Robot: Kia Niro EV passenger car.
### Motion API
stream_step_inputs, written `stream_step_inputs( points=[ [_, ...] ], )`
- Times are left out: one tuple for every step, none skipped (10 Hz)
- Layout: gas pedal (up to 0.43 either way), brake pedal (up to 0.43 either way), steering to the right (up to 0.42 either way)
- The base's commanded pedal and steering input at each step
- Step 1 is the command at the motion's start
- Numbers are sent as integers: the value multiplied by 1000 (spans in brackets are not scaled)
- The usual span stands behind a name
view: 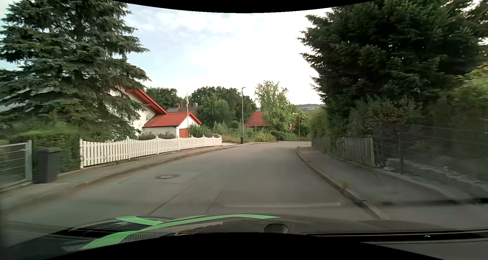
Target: Follow the waypoints while adhering to traffic rules and regulations
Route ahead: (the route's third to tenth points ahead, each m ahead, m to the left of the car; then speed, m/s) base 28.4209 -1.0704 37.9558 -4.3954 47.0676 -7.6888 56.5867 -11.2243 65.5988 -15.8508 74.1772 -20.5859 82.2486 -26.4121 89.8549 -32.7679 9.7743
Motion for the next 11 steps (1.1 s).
stream_step_inputs(
  points=[
    [157, 0, 16],
    [150, 0, 17],
    [150, 0, 22],
    [150, 0, 28],
    [150, 0, 32],
    [79, 0, 36],
    [0, 0, 38],
    [0, 0, 38],
    [0, 0, 38],
    [0, 0, 38],
    [0, 0, 38]
  ],
)
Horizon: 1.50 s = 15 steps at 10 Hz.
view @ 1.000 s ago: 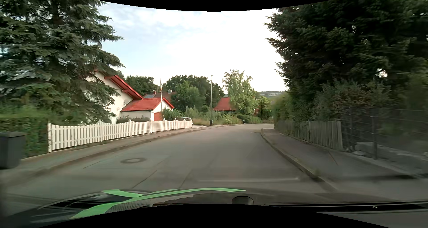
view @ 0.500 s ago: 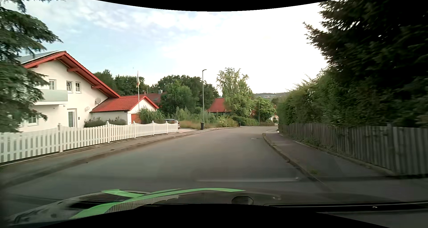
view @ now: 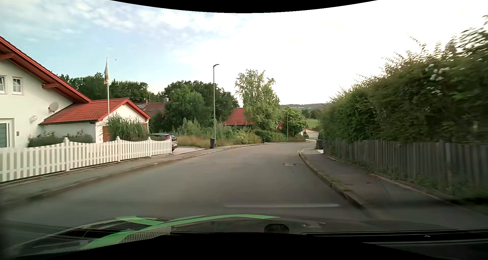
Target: Follow the waypoints while adhering to traffic rules and regulations
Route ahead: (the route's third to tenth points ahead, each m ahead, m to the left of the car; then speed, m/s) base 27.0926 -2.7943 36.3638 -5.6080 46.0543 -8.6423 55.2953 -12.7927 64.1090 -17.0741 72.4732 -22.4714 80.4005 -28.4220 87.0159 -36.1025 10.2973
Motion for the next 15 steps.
stream_step_inputs(
  points=[
    [0, 0, 37],
    [0, 0, 36],
    [0, 0, 36],
    [0, 0, 36],
    [0, 0, 36],
    [0, 0, 36],
    [0, 0, 36],
    [0, 0, 36],
    [0, 0, 35],
    [0, 0, 35],
    [0, 12, 35],
    [0, 30, 35],
    [0, 146, 37],
    [0, 152, 36],
    [0, 122, 35]
  ],
)
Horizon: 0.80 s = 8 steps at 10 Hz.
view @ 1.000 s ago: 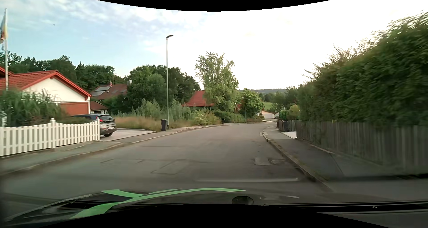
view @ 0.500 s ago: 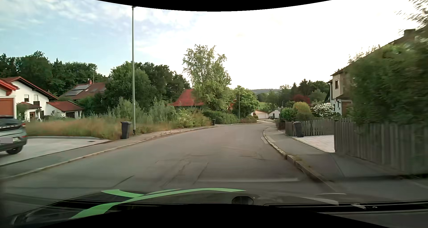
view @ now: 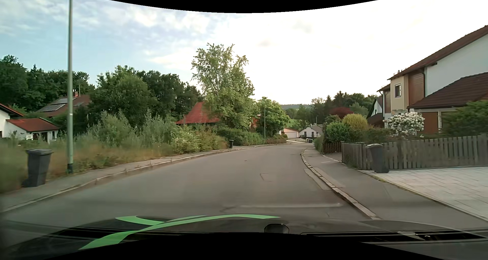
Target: Follow the waypoints while adhering to traffic rules and regulations
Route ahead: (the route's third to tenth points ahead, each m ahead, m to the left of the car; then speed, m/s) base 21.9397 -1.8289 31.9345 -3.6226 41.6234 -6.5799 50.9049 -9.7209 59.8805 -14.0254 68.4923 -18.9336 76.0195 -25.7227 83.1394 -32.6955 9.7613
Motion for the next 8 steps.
stream_step_inputs(
  points=[
    [0, 140, 33],
    [0, 140, 31],
    [0, 104, 31],
    [0, 6, 34],
    [0, 0, 36],
    [0, 0, 39],
    [0, 0, 41],
    [0, 0, 44]
  ],
)
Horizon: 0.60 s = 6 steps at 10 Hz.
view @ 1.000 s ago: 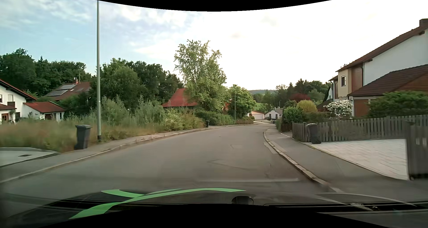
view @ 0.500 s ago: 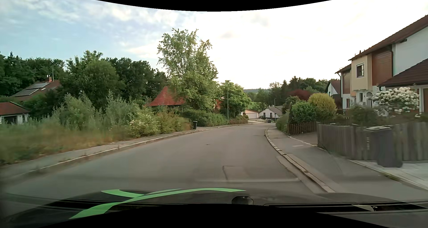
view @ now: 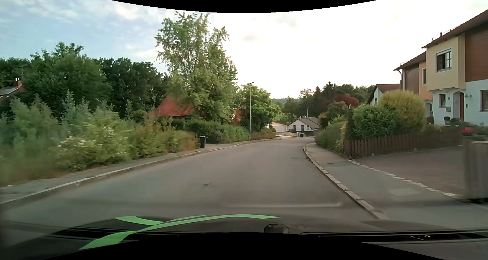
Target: Follow the waypoints while adhering to traffic rules and regulations
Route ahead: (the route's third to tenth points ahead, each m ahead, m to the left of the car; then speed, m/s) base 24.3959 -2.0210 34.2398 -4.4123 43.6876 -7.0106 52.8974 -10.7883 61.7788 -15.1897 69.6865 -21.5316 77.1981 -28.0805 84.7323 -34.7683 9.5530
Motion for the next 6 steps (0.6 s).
stream_step_inputs(
  points=[
    [0, 0, 46],
    [0, 0, 46],
    [0, 0, 46],
    [0, 0, 46],
    [0, 0, 46],
    [0, 0, 46]
  ],
)
